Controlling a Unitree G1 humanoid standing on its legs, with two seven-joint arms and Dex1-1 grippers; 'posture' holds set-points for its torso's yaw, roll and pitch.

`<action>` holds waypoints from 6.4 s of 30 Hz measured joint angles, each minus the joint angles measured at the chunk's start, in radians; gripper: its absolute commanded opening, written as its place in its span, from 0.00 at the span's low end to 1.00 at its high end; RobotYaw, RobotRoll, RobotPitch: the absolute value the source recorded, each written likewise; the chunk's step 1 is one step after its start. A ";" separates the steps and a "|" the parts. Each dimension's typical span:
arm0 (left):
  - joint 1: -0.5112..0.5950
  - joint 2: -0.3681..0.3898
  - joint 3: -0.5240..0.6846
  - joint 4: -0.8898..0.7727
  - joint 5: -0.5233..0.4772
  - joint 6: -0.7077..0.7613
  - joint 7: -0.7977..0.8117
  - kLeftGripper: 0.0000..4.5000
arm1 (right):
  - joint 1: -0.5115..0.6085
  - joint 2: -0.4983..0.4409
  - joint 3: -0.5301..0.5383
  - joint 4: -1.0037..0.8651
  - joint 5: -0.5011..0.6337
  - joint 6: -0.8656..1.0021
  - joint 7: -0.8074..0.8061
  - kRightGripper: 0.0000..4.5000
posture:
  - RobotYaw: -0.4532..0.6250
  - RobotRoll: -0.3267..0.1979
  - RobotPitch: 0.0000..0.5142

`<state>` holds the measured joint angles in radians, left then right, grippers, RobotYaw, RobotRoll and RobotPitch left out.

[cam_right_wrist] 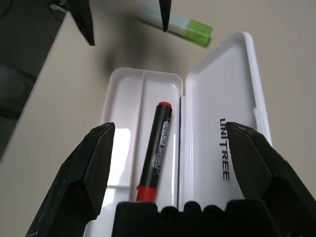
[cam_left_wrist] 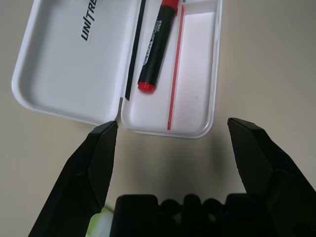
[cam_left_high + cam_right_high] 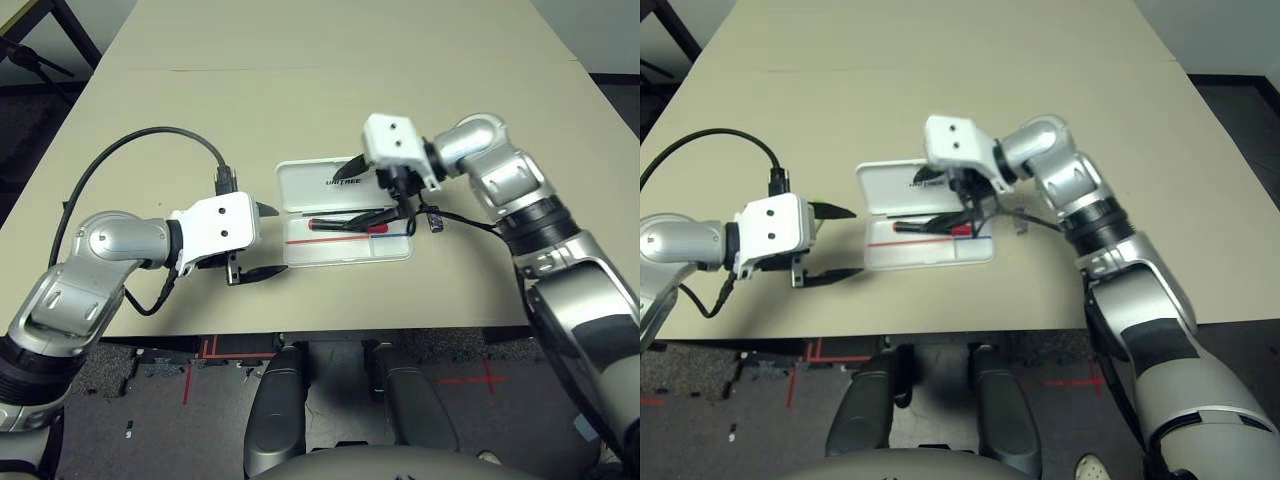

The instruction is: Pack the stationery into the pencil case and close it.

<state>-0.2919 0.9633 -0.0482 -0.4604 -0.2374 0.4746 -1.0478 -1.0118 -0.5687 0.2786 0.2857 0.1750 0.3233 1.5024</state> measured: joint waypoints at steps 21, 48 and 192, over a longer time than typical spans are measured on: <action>0.009 0.039 0.090 0.006 0.005 0.360 0.167 1.00 | 0.101 -0.369 -0.016 -0.177 0.230 0.276 0.105 0.99 | 0.56 0.62 0.42; -0.239 -0.245 0.121 0.172 -0.075 1.055 0.558 1.00 | 0.158 -0.313 -0.017 -0.201 0.176 0.265 0.056 0.99 | 0.53 0.62 0.46; -0.277 0.063 -0.148 -0.050 -0.037 0.240 -0.136 1.00 | 0.321 0.203 -0.289 -0.601 -0.038 1.271 -1.165 1.00 | 0.51 0.62 0.47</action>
<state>-0.5685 1.0262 -0.1962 -0.5101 -0.2744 0.7143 -1.1834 -0.6907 -0.3657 -0.0104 -0.3151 0.1369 1.5939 0.3373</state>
